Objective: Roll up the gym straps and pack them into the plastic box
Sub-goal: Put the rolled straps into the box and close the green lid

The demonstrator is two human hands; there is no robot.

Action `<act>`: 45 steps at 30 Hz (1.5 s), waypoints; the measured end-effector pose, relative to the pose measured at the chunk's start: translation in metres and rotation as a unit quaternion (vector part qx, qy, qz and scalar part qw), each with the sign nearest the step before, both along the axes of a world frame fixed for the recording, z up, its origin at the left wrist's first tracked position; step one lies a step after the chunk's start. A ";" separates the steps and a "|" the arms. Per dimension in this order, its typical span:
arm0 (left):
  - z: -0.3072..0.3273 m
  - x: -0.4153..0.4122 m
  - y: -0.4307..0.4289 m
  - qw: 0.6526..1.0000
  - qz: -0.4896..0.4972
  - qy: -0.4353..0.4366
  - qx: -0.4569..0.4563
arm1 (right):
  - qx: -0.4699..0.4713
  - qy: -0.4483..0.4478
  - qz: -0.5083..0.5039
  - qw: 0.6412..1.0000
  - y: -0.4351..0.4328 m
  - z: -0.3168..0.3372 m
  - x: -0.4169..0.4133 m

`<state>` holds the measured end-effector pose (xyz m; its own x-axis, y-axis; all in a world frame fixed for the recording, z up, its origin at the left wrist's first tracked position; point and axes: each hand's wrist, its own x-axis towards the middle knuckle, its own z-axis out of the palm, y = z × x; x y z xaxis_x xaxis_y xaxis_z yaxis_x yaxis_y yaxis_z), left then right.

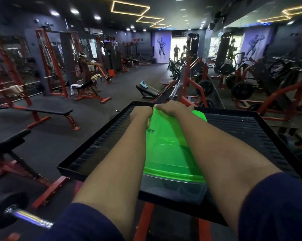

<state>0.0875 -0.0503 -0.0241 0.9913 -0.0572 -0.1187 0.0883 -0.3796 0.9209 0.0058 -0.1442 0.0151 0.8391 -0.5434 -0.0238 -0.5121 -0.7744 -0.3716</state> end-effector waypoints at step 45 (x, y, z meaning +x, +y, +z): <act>0.014 -0.029 0.004 0.997 -0.024 -0.043 0.059 | 0.114 0.030 -0.008 0.993 -0.007 -0.009 0.057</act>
